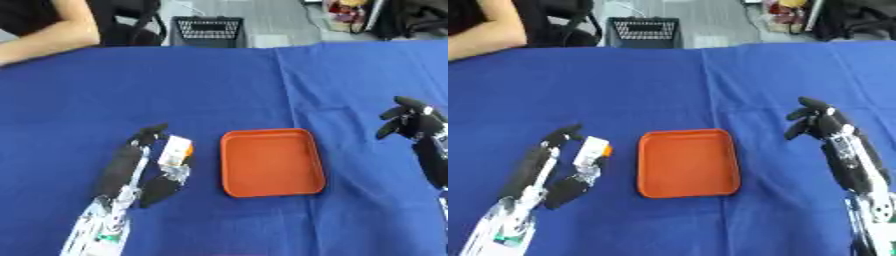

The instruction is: Pick up objects on the table and place them in the box.

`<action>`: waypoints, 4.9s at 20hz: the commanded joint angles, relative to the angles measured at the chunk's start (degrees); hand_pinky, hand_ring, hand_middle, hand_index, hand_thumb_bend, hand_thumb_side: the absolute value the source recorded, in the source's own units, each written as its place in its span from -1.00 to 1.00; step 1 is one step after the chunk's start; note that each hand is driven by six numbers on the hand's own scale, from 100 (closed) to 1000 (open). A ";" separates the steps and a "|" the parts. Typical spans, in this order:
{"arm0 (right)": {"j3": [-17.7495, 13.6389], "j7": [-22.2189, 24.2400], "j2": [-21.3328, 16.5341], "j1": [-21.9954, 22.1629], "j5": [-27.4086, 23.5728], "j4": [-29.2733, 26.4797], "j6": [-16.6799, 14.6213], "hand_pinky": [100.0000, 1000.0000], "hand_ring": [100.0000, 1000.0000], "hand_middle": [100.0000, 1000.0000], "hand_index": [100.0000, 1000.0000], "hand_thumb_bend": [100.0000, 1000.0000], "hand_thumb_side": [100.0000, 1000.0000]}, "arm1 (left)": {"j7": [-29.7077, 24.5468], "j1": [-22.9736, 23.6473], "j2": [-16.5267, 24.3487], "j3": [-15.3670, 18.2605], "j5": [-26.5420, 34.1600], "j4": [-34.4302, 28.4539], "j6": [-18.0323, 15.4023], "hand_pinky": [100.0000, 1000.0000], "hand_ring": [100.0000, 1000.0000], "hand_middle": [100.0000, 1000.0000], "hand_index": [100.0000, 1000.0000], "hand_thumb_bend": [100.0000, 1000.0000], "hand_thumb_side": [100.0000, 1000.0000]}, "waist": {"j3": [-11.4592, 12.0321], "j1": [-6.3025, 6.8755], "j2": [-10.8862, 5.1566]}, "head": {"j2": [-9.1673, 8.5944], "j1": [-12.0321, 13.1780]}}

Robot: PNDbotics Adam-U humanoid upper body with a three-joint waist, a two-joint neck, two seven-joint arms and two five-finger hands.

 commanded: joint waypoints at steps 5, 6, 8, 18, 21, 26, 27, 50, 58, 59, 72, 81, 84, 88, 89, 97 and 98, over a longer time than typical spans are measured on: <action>-0.18 0.12 -0.66 -0.12 0.12 -0.65 -0.02 -0.02 -0.01 0.22 0.74 -1.00 0.80 | 1.28 -1.14 -0.75 0.14 -1.72 0.71 0.78 1.00 1.00 0.46 1.00 -0.16 0.25 | -0.06 0.07 -0.68 | -0.52 0.20; -0.18 0.13 -0.66 -0.12 0.12 -0.65 -0.01 -0.02 -0.01 0.22 0.74 -1.00 0.80 | 1.39 -1.17 -0.83 0.18 -1.81 0.79 0.87 1.00 1.00 0.47 1.00 -0.17 0.25 | -0.06 0.07 -0.68 | -0.53 0.20; -0.20 0.14 -0.65 -0.11 0.11 -0.66 -0.02 -0.02 -0.01 0.22 0.74 -1.00 0.80 | 1.63 -1.22 -0.96 0.24 -1.94 0.86 1.06 1.00 1.00 0.46 1.00 -0.17 0.24 | -0.09 0.08 -0.68 | -0.54 0.18; -0.23 0.19 -0.61 -0.04 0.15 -0.61 0.02 -0.02 -0.01 0.22 0.74 -1.00 0.80 | 2.55 -1.38 -1.24 0.54 -2.57 1.03 2.19 1.00 1.00 0.46 1.00 -0.20 0.24 | -0.10 0.09 -0.69 | -0.49 0.19; -0.24 0.20 -0.61 -0.03 0.14 -0.60 0.02 -0.02 -0.01 0.22 0.74 -1.00 0.80 | 2.91 -1.52 -1.35 0.86 -2.96 1.27 2.71 1.00 1.00 0.46 1.00 -0.20 0.23 | -0.10 0.09 -0.70 | -0.48 0.18; -0.24 0.24 -0.61 -0.03 0.12 -0.59 0.02 -0.02 -0.01 0.22 0.74 -1.00 0.80 | 3.14 -1.79 -1.44 1.06 -3.10 1.74 3.07 1.00 1.00 0.46 1.00 -0.22 0.25 | -0.16 0.09 -0.68 | -0.46 0.16; -0.24 0.24 -0.61 -0.03 0.12 -0.59 0.02 -0.02 -0.02 0.22 0.74 -1.00 0.80 | 3.16 -1.82 -1.46 1.08 -3.12 1.92 3.12 1.00 1.00 0.46 1.00 -0.22 0.25 | -0.17 0.10 -0.67 | -0.45 0.16; -0.12 0.55 -0.71 0.00 0.06 -0.39 -0.04 -0.02 -0.01 0.22 0.74 -1.00 0.80 | 1.11 -4.31 -0.59 2.17 -4.13 7.54 4.46 1.00 1.00 0.14 1.00 -0.01 0.34 | -0.36 0.22 -0.86 | -0.25 0.06; -0.12 0.61 -0.73 -0.04 0.01 -0.36 -0.02 -0.02 -0.01 0.22 0.74 -1.00 0.80 | 1.00 -4.57 -0.46 2.12 -4.73 7.45 4.78 1.00 1.00 0.13 1.00 -0.18 0.20 | -0.45 0.27 -0.89 | -0.21 -0.01; -0.11 0.62 -0.72 -0.04 0.01 -0.36 -0.03 -0.02 -0.01 0.22 0.74 -1.00 0.80 | 1.02 -4.59 -0.46 2.12 -4.78 7.41 4.84 1.00 1.00 0.12 1.00 -0.21 0.18 | -0.45 0.27 -0.89 | -0.22 -0.02; -0.23 0.63 -0.68 -0.03 0.04 -0.35 -0.04 -0.02 -0.02 0.22 0.74 -1.00 0.80 | 1.28 -4.54 -0.65 2.13 -5.18 7.43 6.05 1.00 1.00 0.11 1.00 -0.78 -0.22 | -0.42 0.25 -0.87 | -0.21 -0.08; -0.31 0.62 -0.69 0.03 0.06 -0.32 -0.08 -0.02 -0.02 0.22 0.74 -1.00 0.80 | 1.87 -5.21 -0.28 2.05 -5.11 4.79 6.11 1.00 1.00 0.11 1.00 -0.85 -0.32 | -0.41 0.24 -0.91 | -0.23 -0.21; -0.29 0.65 -0.70 0.06 0.06 -0.28 -0.08 -0.02 -0.02 0.22 0.74 -1.00 0.80 | 1.73 -6.65 0.51 1.75 -3.55 1.40 6.07 1.00 1.00 0.11 1.00 -0.86 -0.39 | -0.41 0.26 -0.96 | -0.19 -0.16; -0.24 0.72 -0.71 0.10 0.06 -0.25 -0.09 -0.02 -0.02 0.22 0.74 -1.00 0.80 | 0.59 -9.03 1.48 0.91 -1.36 -1.38 6.05 1.00 1.00 0.10 1.00 -0.84 -0.43 | -0.48 0.29 -1.04 | -0.18 -0.11; -0.22 0.76 -0.70 0.11 0.07 -0.24 -0.09 -0.02 -0.02 0.22 0.74 -1.00 0.80 | 0.18 -9.63 1.64 0.62 -1.03 -1.58 6.03 1.00 1.00 0.10 1.00 -0.84 -0.43 | -0.52 0.30 -1.05 | -0.19 -0.11; -0.04 1.01 -0.70 0.00 -0.06 -0.24 -0.09 -0.02 -0.02 0.22 0.74 -1.00 0.80 | -3.77 -13.93 1.83 -4.26 -0.38 0.21 2.98 1.00 1.00 0.08 1.00 -0.77 -0.45 | -1.13 0.38 -1.04 | -0.21 0.22; -0.02 1.04 -0.69 0.00 -0.08 -0.24 -0.07 -0.02 -0.02 0.22 0.74 -1.00 0.80 | -4.30 -14.50 1.65 -5.00 -0.27 0.80 2.45 1.00 1.00 0.08 1.00 -0.78 -0.42 | -1.23 0.40 -1.04 | -0.21 0.27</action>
